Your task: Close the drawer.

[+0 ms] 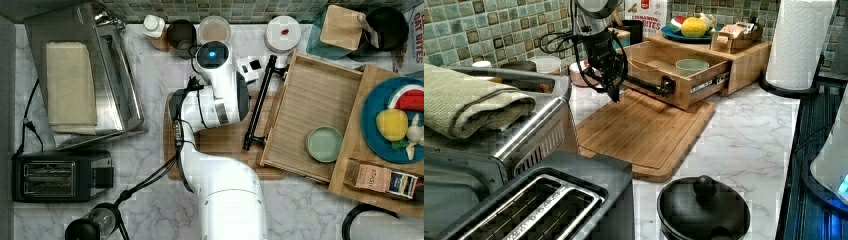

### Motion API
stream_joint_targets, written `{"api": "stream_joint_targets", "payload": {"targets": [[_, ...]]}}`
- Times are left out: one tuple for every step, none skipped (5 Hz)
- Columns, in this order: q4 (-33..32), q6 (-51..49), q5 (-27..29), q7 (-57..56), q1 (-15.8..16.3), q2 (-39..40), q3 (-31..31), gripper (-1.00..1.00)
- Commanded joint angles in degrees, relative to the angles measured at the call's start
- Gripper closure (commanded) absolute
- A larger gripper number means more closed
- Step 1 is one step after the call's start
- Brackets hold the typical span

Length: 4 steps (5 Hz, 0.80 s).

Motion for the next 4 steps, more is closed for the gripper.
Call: {"api": "stream_joint_targets", "payload": {"targets": [[-1.2,5.0,-2.5,-10.8,-10.0,-5.9,2.5,1.00],[-2.3,4.8,0.3,-15.6,-9.3,-7.1,-0.8,1.00],[-4.6,7.1,1.2,-19.7,-12.7,-8.5,-0.4,1.00],[-9.9,13.8,1.8,-23.3,-15.6,-9.5,-0.8,1.00]]}}
